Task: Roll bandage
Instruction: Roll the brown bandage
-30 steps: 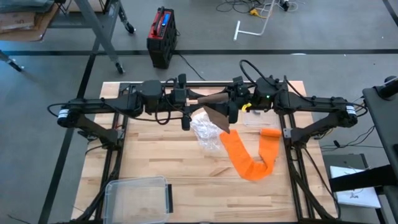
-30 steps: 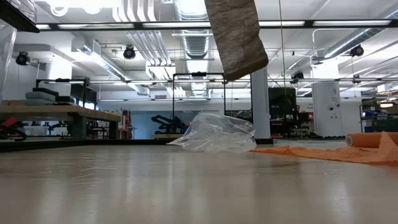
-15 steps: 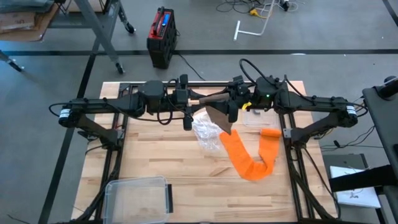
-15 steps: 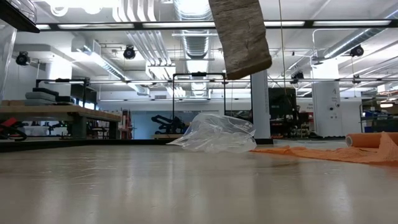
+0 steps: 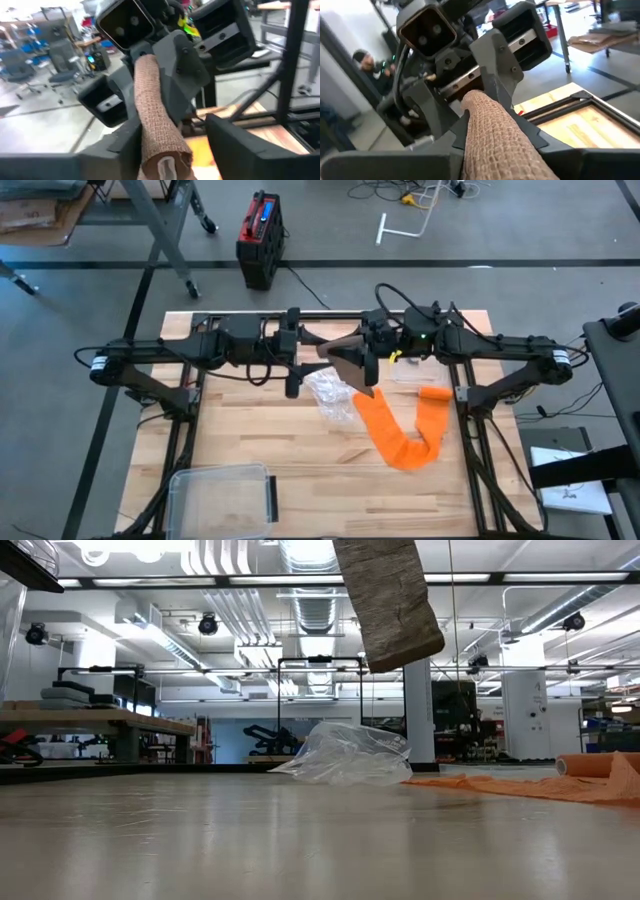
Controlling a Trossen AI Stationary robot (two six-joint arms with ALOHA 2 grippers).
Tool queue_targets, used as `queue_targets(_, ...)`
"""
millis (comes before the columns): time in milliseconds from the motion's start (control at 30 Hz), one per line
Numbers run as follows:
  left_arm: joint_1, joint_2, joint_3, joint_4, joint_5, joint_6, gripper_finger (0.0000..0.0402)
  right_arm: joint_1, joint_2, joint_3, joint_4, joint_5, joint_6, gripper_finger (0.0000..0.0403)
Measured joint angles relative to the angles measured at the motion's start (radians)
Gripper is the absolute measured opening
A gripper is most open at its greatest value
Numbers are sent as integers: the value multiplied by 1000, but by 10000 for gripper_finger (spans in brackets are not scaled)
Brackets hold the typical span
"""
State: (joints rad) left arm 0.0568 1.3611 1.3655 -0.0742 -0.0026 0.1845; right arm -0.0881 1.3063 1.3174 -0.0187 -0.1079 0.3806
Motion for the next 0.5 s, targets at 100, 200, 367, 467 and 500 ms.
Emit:
queue_targets(100,0,-19,0,-37,66,-55,233,1,1,0,2,-41,-67,78)
queue_targets(200,1,-25,1,-53,125,-115,254,2,0,0,5,-84,-135,82)
queue_targets(367,1,-41,0,-78,126,-144,261,1,-3,0,0,-105,-187,70)
queue_targets(467,5,-71,-5,-96,99,-148,253,4,-14,5,4,-136,-216,68)
queue_targets(500,6,-84,-4,-90,87,-143,250,4,-17,7,10,-159,-222,70)
